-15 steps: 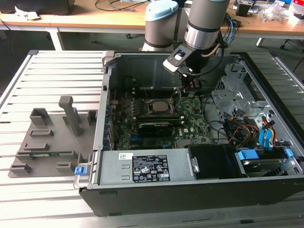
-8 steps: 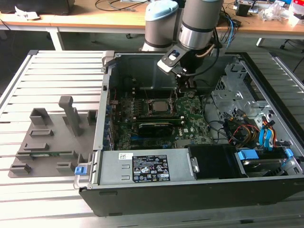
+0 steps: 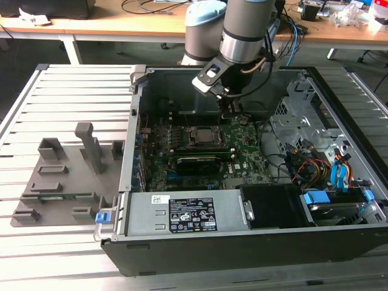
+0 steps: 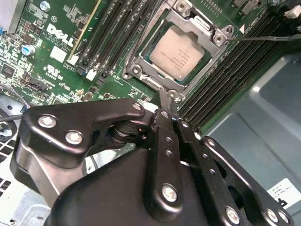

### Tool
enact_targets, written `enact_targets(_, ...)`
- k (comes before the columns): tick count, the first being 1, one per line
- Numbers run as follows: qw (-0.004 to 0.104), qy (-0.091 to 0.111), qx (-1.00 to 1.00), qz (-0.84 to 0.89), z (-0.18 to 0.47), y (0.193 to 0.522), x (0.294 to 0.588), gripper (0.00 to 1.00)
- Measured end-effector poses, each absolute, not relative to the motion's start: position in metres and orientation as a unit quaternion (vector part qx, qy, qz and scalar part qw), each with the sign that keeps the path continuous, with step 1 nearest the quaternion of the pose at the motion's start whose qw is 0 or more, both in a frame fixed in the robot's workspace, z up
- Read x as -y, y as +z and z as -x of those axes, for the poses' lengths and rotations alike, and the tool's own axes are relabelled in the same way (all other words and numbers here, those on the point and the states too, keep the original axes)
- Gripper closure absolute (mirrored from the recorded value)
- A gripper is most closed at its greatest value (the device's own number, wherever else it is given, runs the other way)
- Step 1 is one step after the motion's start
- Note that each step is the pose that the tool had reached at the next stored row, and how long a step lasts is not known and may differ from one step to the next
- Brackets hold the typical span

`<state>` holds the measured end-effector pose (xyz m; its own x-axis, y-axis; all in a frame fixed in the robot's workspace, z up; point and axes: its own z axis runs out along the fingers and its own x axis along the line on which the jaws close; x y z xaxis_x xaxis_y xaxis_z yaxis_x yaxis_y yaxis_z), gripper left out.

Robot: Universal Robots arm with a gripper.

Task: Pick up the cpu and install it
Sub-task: 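Close the cpu cover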

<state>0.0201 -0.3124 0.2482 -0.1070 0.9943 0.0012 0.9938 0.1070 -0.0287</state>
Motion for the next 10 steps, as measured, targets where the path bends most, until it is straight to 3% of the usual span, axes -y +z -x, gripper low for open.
enact_targets(10,0.01,0.01,0.744,0.668,-0.0076,0.2411,0.3124,0.89)
